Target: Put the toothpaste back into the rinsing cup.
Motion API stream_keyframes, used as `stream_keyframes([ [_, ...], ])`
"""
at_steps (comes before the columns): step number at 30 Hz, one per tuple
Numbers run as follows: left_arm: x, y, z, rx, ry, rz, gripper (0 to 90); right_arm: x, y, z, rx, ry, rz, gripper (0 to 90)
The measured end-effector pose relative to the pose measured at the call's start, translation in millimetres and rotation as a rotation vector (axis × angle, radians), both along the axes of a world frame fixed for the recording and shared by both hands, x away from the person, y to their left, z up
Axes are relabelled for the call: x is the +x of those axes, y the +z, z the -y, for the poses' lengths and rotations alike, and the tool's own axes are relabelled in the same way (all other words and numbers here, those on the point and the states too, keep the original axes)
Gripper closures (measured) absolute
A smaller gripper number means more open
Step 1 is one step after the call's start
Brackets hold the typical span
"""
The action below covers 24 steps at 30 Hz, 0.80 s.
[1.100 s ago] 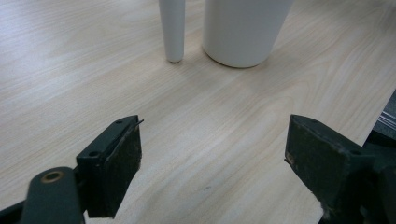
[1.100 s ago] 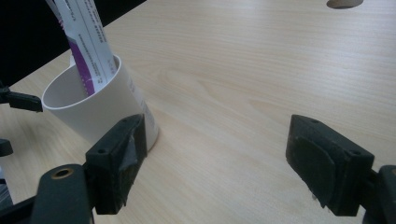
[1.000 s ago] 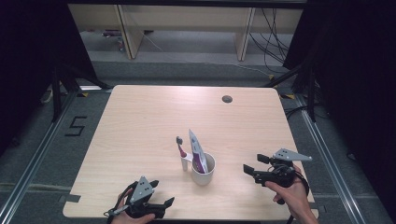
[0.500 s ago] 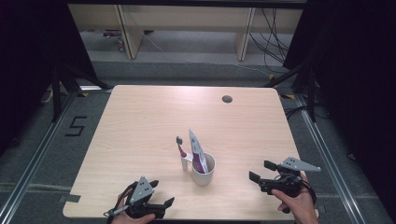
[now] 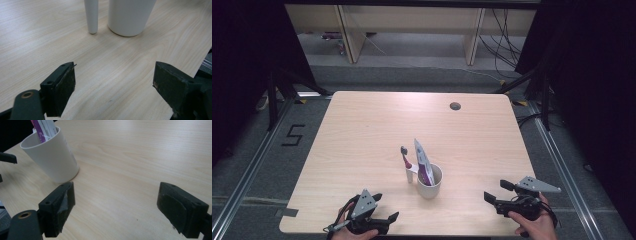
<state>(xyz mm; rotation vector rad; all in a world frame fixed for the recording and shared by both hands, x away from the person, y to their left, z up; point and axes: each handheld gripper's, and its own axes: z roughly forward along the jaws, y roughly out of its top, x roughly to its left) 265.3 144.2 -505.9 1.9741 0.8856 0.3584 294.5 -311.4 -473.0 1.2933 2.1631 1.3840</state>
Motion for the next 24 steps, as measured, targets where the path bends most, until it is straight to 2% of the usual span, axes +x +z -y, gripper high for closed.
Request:
stream_keyframes([
  [1,0.1,0.3,-0.5,0.007,-0.002,0.0,17.7,-2.6,-0.3,-1.6,0.021,-0.009,-0.023,15.8],
  [2,0.2,0.5,-0.8,0.014,-0.002,0.0,17.8,-2.2,-1.7,0.9,-0.01,0.004,-0.005,15.8],
  [5,0.5,-0.5,-0.4,-0.002,-0.001,0.006,17.8,-5.7,-5.0,-0.1,-0.007,-0.004,-0.032,15.9],
  [6,0.1,0.0,-0.6,0.006,0.0,0.001,17.8,-5.6,-5.3,1.3,-0.016,0.008,-0.02,15.9],
  [7,0.4,-0.1,-0.8,0.009,-0.005,0.003,17.7,-7.7,-5.5,0.6,-0.006,-0.001,-0.044,16.0],
  [8,0.5,-0.2,-0.7,0.008,-0.008,0.002,17.8,-7.0,-6.5,2.0,-0.025,0.009,-0.031,16.0],
  [9,0.4,-0.4,-0.5,0.006,-0.005,0.004,17.8,-9.6,-5.7,1.3,-0.015,0.002,-0.054,16.0],
  [11,-0.2,-0.3,0.4,-0.002,-0.001,0.002,17.8,-9.4,-7.2,2.8,-0.037,0.009,-0.029,16.0],
  [13,-0.3,-0.2,0.5,-0.004,0.0,0.002,17.7,-10.6,-8.3,2.8,-0.046,0.005,-0.043,16.0],
  [15,-0.2,-0.3,0.6,-0.003,-0.001,0.002,17.8,-13.6,-8.1,1.5,-0.029,0.004,-0.062,16.0],
  [16,-0.3,-0.3,0.6,0.0,-0.002,0.002,17.7,-13.3,-8.3,3.0,-0.046,0.015,-0.05,16.0],
  [19,-0.3,-0.5,0.9,-0.001,-0.004,0.003,17.7,-15.0,-9.6,2.9,-0.042,0.03,-0.053,16.0],
  [20,-0.7,-0.1,0.9,0.005,-0.002,0.001,17.7,-16.4,-9.8,2.2,-0.061,0.011,-0.064,16.0],
  [21,-0.7,-0.5,1.2,0.0,-0.001,0.003,17.7,-16.3,-10.8,1.9,-0.06,0.019,-0.054,16.0],
  [23,-0.9,-0.4,1.0,0.006,-0.006,0.003,17.7,-17.3,-11.4,1.5,-0.078,0.028,-0.066,16.0],
  [24,-1.0,0.0,0.9,0.012,-0.008,-0.001,17.7,-18.8,-12.6,-1.2,-0.058,0.019,-0.083,16.0],
])
